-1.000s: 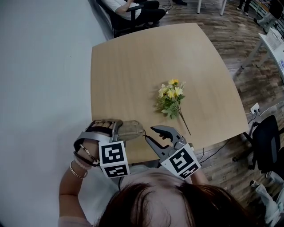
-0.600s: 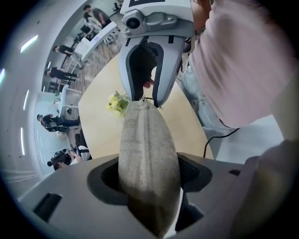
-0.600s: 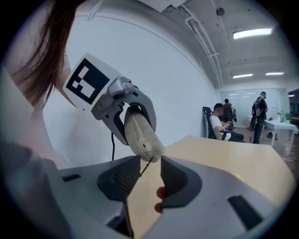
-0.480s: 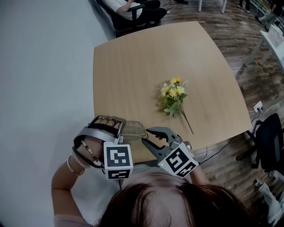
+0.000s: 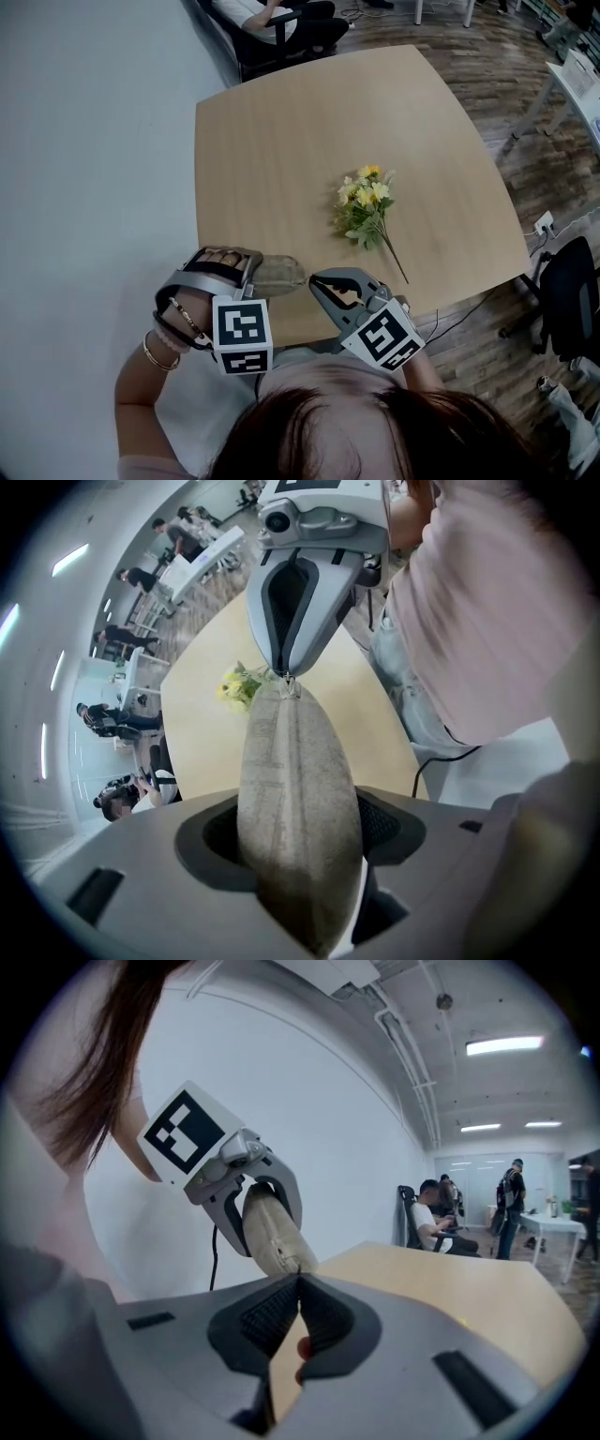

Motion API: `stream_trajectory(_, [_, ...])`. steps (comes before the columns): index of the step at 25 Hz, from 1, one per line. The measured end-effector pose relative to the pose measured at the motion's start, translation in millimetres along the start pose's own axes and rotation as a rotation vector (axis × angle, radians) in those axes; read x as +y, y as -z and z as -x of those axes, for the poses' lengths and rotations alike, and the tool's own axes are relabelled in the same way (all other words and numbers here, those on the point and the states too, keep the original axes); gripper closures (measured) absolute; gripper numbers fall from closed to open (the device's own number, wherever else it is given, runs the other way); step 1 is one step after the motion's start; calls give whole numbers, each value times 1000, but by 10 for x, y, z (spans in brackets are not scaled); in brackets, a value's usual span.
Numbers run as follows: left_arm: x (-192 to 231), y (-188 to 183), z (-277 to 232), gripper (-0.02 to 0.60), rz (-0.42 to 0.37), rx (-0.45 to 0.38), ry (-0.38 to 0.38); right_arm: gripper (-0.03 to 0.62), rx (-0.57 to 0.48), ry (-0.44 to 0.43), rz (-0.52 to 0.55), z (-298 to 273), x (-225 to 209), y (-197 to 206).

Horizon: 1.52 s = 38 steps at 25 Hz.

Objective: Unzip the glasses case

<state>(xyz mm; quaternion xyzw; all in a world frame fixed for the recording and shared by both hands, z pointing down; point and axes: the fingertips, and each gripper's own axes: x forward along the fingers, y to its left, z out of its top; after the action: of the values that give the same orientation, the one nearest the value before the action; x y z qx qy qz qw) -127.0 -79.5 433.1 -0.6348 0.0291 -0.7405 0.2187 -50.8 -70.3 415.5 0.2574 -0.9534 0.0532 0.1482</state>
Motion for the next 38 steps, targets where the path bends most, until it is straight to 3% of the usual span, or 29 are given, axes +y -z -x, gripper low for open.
stream_trajectory(7, [39,-68,-28,288,152,-155,8,576,-58,110,-42,57,-162,-85])
stream_trajectory(15, [73,-260,-42,290,326,-397,32,576,-81,239,-36,140,-330,-152])
stream_trajectory(28, [-86,-529,-110,293,540,-737,192,576,-41,295,-35,120,-390,-62])
stream_trajectory(38, [-112,-521,-88,293,691,-881,256,576,-14,323,-55,57,-485,14])
